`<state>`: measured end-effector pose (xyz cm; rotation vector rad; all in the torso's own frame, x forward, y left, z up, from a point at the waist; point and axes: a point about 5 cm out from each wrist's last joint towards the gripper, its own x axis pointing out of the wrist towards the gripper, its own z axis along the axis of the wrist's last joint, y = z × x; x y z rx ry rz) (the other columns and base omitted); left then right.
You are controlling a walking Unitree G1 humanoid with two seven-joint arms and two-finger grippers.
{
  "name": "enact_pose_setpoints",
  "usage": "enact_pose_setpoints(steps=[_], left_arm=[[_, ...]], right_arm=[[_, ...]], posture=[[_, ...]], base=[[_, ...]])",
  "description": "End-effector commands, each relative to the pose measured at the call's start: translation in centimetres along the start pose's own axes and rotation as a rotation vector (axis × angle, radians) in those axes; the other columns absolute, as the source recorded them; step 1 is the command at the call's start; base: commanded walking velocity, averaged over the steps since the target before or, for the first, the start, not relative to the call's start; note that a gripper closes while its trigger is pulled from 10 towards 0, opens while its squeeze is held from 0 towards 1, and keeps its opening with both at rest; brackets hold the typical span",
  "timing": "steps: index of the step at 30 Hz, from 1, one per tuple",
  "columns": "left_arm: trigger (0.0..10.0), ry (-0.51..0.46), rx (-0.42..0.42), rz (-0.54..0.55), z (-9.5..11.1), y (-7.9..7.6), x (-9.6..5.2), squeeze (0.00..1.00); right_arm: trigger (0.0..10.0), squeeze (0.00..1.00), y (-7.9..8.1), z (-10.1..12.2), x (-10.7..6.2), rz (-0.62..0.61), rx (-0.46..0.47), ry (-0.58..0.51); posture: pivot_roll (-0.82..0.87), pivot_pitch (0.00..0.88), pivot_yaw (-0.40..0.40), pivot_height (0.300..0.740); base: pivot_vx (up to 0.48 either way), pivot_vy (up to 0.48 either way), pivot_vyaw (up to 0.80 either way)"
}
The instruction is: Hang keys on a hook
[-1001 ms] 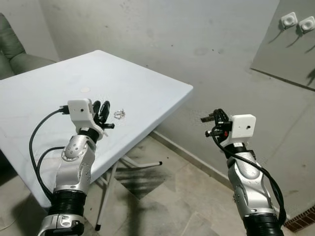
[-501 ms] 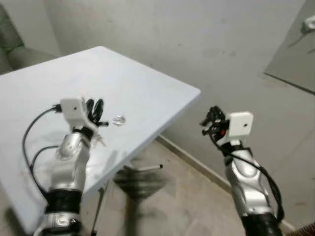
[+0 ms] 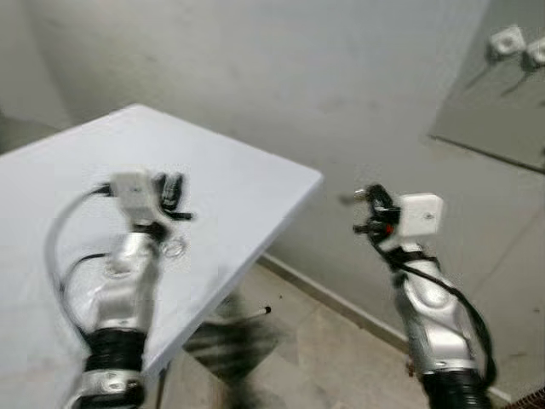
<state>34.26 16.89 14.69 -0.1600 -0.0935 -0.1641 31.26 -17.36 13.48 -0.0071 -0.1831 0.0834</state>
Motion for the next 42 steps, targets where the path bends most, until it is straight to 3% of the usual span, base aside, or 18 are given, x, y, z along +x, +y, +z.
enact_pose_setpoints(steps=[1,25,33,39,42], left_arm=[[10.0,-0.005,0.018,0.032,0.5,1.1,-0.1,0.0],[10.0,-0.007,0.027,0.019,0.5,0.9,-0.4,0.0],[10.0,-0.037,0.049,-0.181,1.2,-2.3,-0.5,0.0],[10.0,-0.1,0.077,-0.349,3.3,-5.1,-0.5,0.0],[10.0,-0.124,0.084,-0.371,4.0,-5.6,-0.4,0.0]], right_arm=[[10.0,0.0,0.9,0.4,0.4,0.03,0.012,-0.015],[10.0,0.0,1.0,0.4,0.4,0.041,0.013,-0.009],[10.0,0.0,1.5,0.6,0.5,0.093,0.007,-0.016],[10.0,0.0,2.4,1.8,0.9,0.253,0.041,-0.037],[10.0,0.0,2.8,2.4,1.2,0.304,0.04,-0.049]], posture=[[-0.08,0.0,-0.011,0.74],[-0.07,0.0,-0.02,0.74],[-0.07,0.0,-0.021,0.74],[-0.08,0.0,-0.022,0.74],[-0.08,0.0,-0.022,0.74]], base=[[0.356,0.0,-0.69],[0.355,0.0,-0.69],[0.039,0.0,-0.06],[0.0,0.0,0.0],[0.0,0.0,0.0]])
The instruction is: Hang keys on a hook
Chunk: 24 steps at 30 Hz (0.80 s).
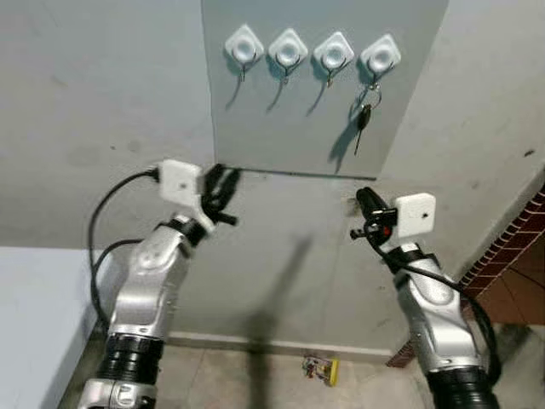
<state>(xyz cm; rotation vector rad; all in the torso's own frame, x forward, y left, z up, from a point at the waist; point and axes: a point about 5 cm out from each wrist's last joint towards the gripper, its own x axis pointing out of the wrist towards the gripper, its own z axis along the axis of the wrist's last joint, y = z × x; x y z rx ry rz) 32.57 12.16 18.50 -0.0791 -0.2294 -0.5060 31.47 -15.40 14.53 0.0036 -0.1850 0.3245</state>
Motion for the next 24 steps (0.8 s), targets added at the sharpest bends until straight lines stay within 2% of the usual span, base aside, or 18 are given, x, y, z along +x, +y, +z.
enact_pose_setpoints(steps=[1,4,6,10,16,24], left_arm=[[10.0,-0.028,0.014,-0.023,1.2,-0.1,0.3,0.0],[10.0,-0.055,0.009,-0.045,2.1,-0.5,0.4,0.0],[10.0,-0.059,0.01,-0.048,2.2,-0.5,0.3,0.0],[10.0,-0.068,0.009,-0.059,2.9,-0.7,0.1,0.0],[10.0,-0.07,0.011,-0.056,3.3,-0.6,-0.1,0.0],[10.0,-0.067,0.009,-0.053,3.5,-0.7,-0.3,0.0]], right_arm=[[10.0,0.0,1.0,1.6,1.1,0.094,0.009,-0.051],[10.0,0.0,1.9,2.9,1.8,0.199,0.014,-0.082],[10.0,0.0,2.0,3.0,1.9,0.209,0.012,-0.087],[10.0,0.0,2.7,4.6,3.1,0.292,0.018,-0.129],[10.0,0.0,3.3,6.1,4.4,0.351,0.021,-0.167],[10.0,0.0,4.3,8.7,7.2,0.409,0.031,-0.236]], posture=[[-0.08,0.0,-0.023,0.74],[-0.08,0.0,-0.026,0.74],[-0.08,0.0,-0.026,0.74],[-0.07,0.0,-0.032,0.74],[-0.06,0.0,-0.035,0.74],[-0.04,0.0,-0.041,0.74]], base=[[0.0,0.0,0.0],[0.0,0.0,0.0],[0.0,0.0,0.0],[0.0,0.0,0.0],[0.0,0.0,0.0],[0.0,0.0,0.0]])
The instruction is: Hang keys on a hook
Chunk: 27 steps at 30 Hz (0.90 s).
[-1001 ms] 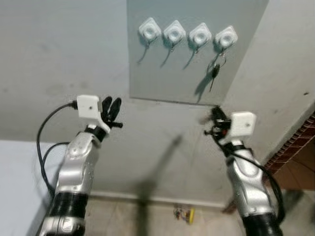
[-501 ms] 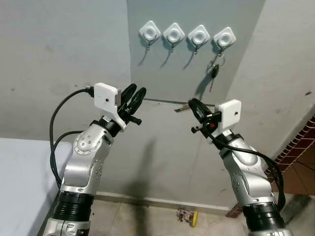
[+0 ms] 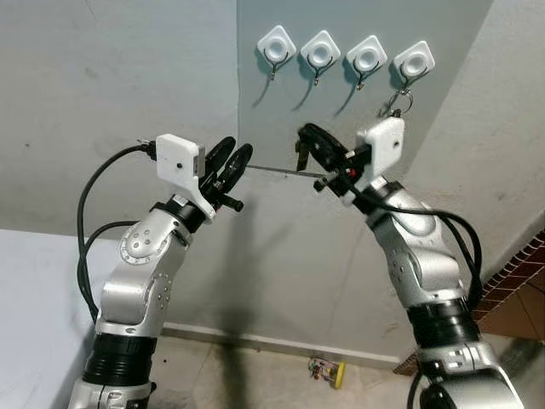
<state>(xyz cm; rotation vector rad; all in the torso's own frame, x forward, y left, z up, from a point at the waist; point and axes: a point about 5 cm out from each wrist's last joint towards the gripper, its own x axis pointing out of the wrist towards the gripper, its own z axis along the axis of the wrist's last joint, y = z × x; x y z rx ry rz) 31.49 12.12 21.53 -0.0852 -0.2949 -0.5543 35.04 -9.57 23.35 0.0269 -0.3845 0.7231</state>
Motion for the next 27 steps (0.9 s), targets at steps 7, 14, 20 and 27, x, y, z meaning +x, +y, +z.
enact_pose_setpoints(steps=[7,14,20,27], left_arm=[[10.0,-0.004,0.0,-0.009,0.5,-0.3,-0.2,0.0],[10.0,-0.003,0.015,-0.038,0.7,-0.9,-0.1,0.0],[10.0,-0.003,0.01,-0.052,0.9,-1.3,-0.1,0.0],[10.0,0.0,0.008,-0.054,0.9,-1.3,-0.1,0.0]], right_arm=[[10.0,0.0,-0.1,1.4,2.5,0.021,0.01,-0.05],[10.0,0.0,-0.2,1.5,3.9,0.007,0.035,-0.059],[10.0,0.0,0.1,1.6,5.0,0.008,0.062,-0.083],[10.0,0.0,-0.3,2.0,5.9,-0.006,0.068,-0.094]], posture=[[-0.04,0.0,-0.045,0.74],[-0.03,0.0,-0.047,0.74],[-0.03,0.0,-0.045,0.74],[-0.02,0.0,-0.044,0.74]], base=[[0.0,0.0,0.0],[0.0,0.0,0.0],[0.0,0.0,0.0],[0.0,0.0,0.0]])
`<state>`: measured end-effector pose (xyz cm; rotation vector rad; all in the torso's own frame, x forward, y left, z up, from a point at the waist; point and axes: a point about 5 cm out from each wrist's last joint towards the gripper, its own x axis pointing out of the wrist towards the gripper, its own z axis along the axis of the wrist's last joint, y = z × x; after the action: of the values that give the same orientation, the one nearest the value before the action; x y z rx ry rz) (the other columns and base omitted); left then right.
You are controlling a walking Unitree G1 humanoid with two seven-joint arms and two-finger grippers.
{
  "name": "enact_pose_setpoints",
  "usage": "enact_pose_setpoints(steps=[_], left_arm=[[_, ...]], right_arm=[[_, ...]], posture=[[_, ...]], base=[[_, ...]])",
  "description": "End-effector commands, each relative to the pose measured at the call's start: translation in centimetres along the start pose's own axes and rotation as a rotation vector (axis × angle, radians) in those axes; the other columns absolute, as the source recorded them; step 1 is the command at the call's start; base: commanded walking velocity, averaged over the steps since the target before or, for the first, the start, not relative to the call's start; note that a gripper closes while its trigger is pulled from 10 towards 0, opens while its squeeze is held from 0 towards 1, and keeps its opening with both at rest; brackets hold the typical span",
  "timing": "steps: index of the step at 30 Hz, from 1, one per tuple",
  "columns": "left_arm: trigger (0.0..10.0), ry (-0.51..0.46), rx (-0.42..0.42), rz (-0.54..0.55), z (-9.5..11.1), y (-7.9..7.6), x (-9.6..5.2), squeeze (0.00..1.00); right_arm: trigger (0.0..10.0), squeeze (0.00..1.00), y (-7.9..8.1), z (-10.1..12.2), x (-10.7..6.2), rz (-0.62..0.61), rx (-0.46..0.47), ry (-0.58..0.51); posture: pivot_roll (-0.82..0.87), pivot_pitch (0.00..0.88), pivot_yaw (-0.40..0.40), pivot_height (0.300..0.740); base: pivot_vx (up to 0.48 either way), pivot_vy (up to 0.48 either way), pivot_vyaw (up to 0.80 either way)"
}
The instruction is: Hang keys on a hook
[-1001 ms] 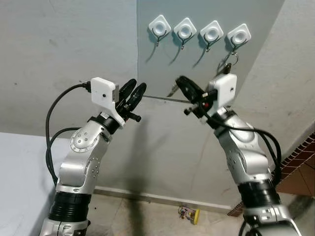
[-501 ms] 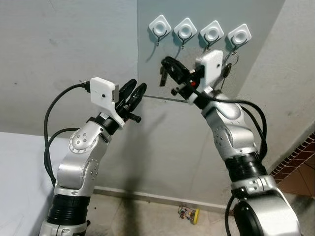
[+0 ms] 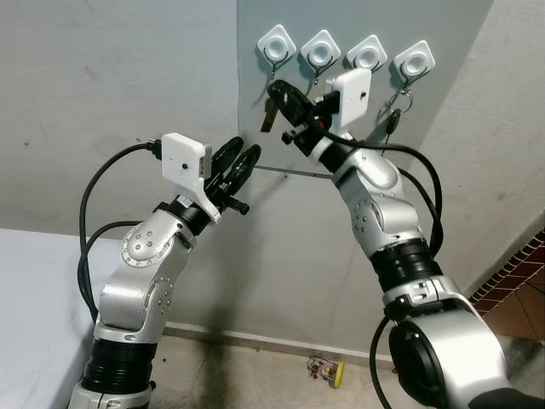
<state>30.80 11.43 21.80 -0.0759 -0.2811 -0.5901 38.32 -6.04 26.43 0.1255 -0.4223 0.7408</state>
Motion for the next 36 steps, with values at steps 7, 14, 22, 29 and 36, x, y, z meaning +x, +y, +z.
enact_pose_setpoints(steps=[7,14,22,29,36], left_arm=[[10.0,-0.011,0.008,-0.021,0.5,-0.4,0.0,0.0],[10.0,-0.008,0.006,-0.021,0.5,-0.5,0.0,0.0],[10.0,-0.01,0.01,-0.018,0.6,-0.4,0.0,0.0],[10.0,-0.011,0.009,-0.013,0.6,-0.3,-0.1,0.0],[10.0,-0.013,0.009,-0.009,0.7,-0.3,-0.1,0.0]], right_arm=[[10.0,0.0,-1.0,1.6,1.1,-0.033,-0.007,-0.047],[10.0,0.0,-1.5,2.1,1.5,-0.053,0.011,-0.062],[10.0,0.0,-1.7,1.9,1.5,-0.051,0.044,-0.046],[10.0,0.0,-1.7,1.8,1.6,-0.032,0.041,-0.046],[10.0,0.0,-1.5,2.0,1.7,-0.006,0.022,-0.056]], posture=[[-0.02,0.0,-0.045,0.74],[-0.02,0.0,-0.044,0.74],[-0.02,0.0,-0.045,0.74],[-0.02,0.0,-0.046,0.74],[-0.01,0.0,-0.049,0.74]], base=[[0.0,0.0,0.0],[0.0,0.0,0.0],[0.0,0.0,0.0],[0.0,0.0,0.0],[0.0,0.0,0.0]])
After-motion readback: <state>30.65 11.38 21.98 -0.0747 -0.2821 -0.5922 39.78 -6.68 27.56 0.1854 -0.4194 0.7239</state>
